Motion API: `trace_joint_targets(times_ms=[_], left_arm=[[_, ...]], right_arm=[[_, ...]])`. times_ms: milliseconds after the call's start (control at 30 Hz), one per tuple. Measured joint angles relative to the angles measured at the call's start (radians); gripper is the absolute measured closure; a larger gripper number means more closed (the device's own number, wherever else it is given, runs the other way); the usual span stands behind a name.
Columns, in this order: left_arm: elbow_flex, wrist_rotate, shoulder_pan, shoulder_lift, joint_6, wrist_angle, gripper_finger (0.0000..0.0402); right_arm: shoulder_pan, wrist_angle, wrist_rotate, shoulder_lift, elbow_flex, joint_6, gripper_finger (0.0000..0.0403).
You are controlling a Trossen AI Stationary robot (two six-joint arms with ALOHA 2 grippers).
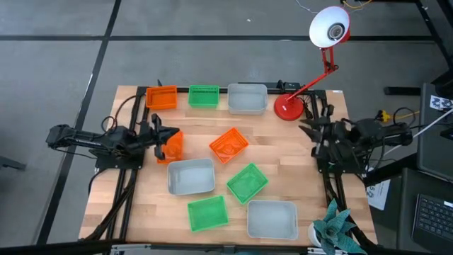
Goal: Stack baskets by color
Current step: Move the orange bin to the top left of the table
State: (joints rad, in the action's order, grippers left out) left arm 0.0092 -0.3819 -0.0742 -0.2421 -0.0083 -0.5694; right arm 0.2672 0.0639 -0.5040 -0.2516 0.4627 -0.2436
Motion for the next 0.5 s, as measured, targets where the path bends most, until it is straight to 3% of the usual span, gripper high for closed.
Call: trace_joint_targets(times_ms=[267, 500], left_arm=[[0.158, 0.008, 0.000, -0.053, -0.071, 0.249, 0.0401], [0.339, 0.010, 0.000, -0.302, -0.063, 0.312, 0.0401]], right_arm=[[-0.031, 0.576, 0.013, -0.339, 0.331, 0.268, 0.0312], [-0.129, 0.909, 0.225, -0.596, 0.547, 0.341, 0.0312]])
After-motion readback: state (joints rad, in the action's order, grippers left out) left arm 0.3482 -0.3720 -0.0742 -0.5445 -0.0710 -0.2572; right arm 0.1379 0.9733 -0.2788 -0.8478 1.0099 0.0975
